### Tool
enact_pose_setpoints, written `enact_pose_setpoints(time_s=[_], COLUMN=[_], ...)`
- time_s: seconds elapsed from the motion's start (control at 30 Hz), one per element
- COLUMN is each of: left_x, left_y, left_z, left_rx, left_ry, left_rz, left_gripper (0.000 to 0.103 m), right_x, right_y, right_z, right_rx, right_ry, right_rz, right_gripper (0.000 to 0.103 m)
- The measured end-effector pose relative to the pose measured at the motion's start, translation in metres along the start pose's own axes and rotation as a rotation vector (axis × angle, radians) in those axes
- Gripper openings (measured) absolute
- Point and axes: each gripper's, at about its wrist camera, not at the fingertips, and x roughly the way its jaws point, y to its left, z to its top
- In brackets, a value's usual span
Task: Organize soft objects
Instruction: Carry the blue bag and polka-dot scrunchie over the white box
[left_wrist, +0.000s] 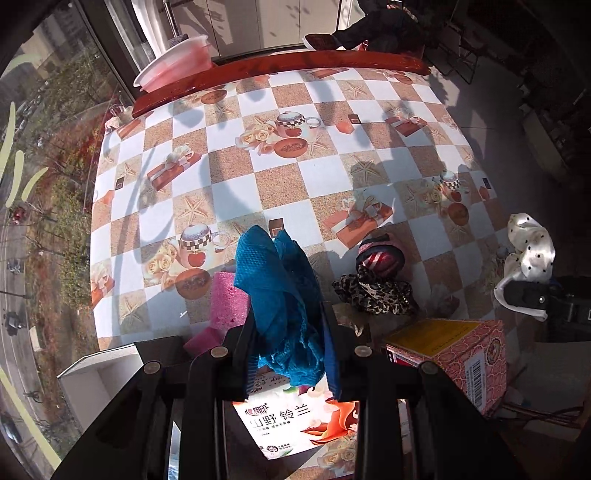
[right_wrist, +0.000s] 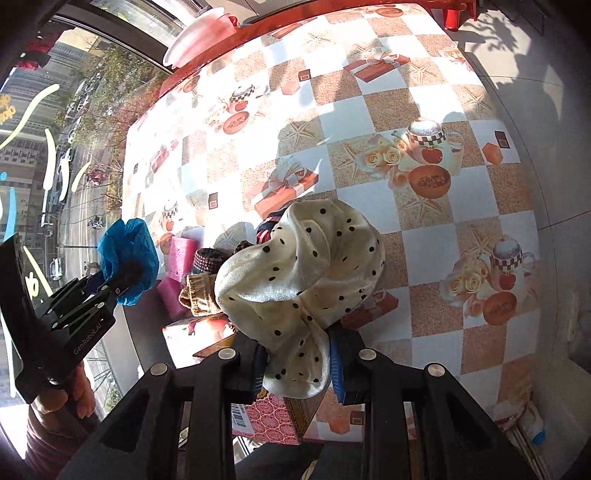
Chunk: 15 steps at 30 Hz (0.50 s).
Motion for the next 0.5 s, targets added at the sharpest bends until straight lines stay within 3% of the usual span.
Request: enact_pose_setpoints(time_s=[0.5], left_x=[-0.039], left_y=[-0.001], left_z=[-0.094], left_rx=[0.053], left_ry=[-0.019], left_rz=[-0.029], left_gripper=[0.033], right_x=[-0.015], right_y=[0.054], right_z=[-0.071], right_rx=[-0.045], right_ry=[-0.038], right_rz=[-0.028], right_gripper=[0.03])
